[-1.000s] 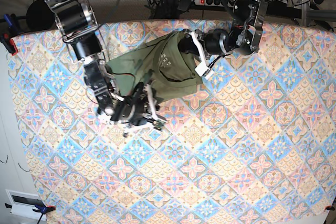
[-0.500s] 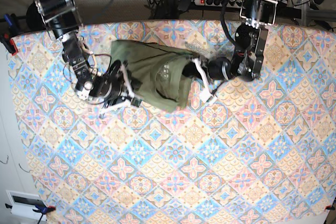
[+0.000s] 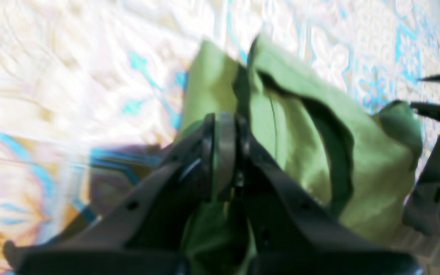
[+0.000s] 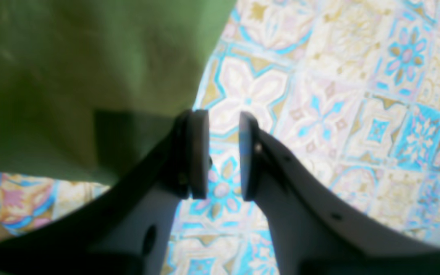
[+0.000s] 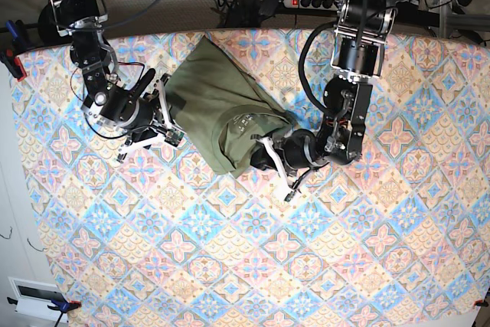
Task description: Layout the t-shirt on the table in an organized manner, then fold the t-shirt properly
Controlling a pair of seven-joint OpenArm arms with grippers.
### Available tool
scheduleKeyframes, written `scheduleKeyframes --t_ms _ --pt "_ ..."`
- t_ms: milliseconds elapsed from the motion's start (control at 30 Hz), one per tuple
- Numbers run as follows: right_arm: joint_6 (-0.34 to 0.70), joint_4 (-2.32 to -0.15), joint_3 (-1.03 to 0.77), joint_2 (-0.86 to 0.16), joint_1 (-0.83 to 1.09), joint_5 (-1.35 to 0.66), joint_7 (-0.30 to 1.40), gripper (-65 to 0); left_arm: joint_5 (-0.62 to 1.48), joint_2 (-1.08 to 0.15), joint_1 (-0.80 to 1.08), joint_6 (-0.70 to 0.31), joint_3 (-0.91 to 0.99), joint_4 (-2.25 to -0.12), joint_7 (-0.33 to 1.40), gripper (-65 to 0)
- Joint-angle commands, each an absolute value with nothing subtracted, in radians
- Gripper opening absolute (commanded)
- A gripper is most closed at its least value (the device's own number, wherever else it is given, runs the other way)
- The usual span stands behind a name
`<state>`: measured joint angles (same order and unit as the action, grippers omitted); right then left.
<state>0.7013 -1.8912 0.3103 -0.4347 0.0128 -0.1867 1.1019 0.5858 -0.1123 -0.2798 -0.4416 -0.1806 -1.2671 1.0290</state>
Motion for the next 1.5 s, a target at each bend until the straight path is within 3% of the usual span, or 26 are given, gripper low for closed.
scheduleKeyframes --t_ms 0,267,567,933,1300,1467 --pt "0.698 -1.910 0.288 -0.444 0.019 -0.186 1.095 -52.3 0.601 -0.117 -0.302 -0.446 -0.170 -1.288 1.013 -65.0" --pt "0.698 -1.969 0.226 -0.390 0.131 -0.242 1.092 -64.5 0.700 -0.186 -0.133 -0.446 0.007 -1.535 1.109 -65.0" --pt "0.698 -1.977 0.225 -0.311 0.131 -0.305 1.089 -65.0 0.785 -0.257 0.131 -0.446 0.022 -1.756 1.129 -65.0" --pt "0.698 -1.979 0.248 -0.277 0.133 -0.343 1.089 -65.0 0.699 -0.150 0.022 -0.446 -0.047 -1.549 1.119 -65.0" --pt "0.698 -1.979 0.087 -0.277 0.173 -0.611 1.095 -65.0 0.633 -0.068 -0.136 -0.446 -0.193 -1.280 0.935 -65.0" --pt "0.698 -1.979 0.087 -0.274 0.174 -0.625 1.095 -65.0 0.633 -0.050 -0.220 -0.446 -0.197 -1.181 0.898 -65.0"
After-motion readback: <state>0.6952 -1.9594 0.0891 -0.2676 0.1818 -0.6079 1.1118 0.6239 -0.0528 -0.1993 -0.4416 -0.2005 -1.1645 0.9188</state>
